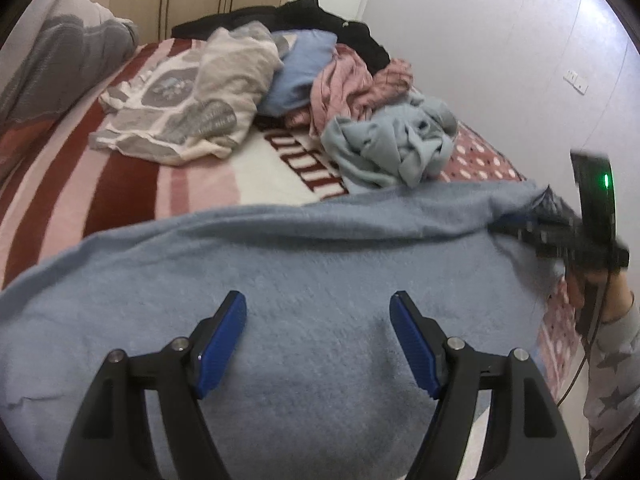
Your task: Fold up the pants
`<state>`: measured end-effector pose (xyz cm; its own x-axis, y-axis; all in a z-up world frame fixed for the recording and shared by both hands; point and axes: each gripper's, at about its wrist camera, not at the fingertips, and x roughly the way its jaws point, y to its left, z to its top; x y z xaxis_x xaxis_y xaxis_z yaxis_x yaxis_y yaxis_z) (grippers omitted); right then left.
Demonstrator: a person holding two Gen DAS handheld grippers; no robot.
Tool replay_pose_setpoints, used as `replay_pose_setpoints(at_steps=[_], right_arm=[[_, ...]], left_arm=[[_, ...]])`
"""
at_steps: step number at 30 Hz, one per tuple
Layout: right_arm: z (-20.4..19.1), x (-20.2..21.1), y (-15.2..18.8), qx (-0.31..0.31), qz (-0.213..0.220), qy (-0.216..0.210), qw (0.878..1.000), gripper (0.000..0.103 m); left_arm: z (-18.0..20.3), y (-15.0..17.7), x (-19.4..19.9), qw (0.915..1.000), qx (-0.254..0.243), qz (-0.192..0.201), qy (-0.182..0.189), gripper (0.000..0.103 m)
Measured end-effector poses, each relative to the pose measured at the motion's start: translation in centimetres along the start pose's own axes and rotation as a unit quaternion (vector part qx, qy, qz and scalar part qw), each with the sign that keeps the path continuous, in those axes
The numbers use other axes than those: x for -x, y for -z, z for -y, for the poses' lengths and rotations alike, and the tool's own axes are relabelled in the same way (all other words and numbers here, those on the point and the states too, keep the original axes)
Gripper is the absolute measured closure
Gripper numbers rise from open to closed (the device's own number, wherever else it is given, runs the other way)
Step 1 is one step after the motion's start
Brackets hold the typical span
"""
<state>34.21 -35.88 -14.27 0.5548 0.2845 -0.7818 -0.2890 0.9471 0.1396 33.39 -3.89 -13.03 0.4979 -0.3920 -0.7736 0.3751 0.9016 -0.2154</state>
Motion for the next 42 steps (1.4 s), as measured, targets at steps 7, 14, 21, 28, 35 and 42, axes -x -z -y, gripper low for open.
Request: replay_pose_setpoints(at_steps=[7,14,21,28,35,42], right_arm=[[4.3,-1.4,-3.2,-0.031,0.005,0.04,0.999,0.075],[5.2,4.7,-2.3,-0.025,0.048,0.063,0.997,0.062],[8.2,14.9,3.5,-0.019,0.077,0.134,0.988,0.044],[8.4,18.3,10.2,0.011,0.072,0.166,0.983,0.036],[8.8,16.4,14.0,-0.048,0.061,0.092,0.993,0.037],[9.1,14.7,14.7,-0.082,0.063,0.043,0.994,0.049]], left_arm=[[-0.1,0.0,-0.8,1.0,0.002,-0.003,-0.004,0.032],[0.4,-0.3,0.1,0.9999,0.006,0.01,0.002,0.032],[2.8,-0.7,3.2,0.9985,-0.016,0.051,0.011,0.024],[6.5,-0.3,5.1,0.9957,-0.045,0.075,0.029,0.023],[8.6,0.5,5.6,0.995,-0.06,0.074,0.031,0.023],[9.3,0.9,5.5,0.9956,-0.061,0.067,0.024,0.023]])
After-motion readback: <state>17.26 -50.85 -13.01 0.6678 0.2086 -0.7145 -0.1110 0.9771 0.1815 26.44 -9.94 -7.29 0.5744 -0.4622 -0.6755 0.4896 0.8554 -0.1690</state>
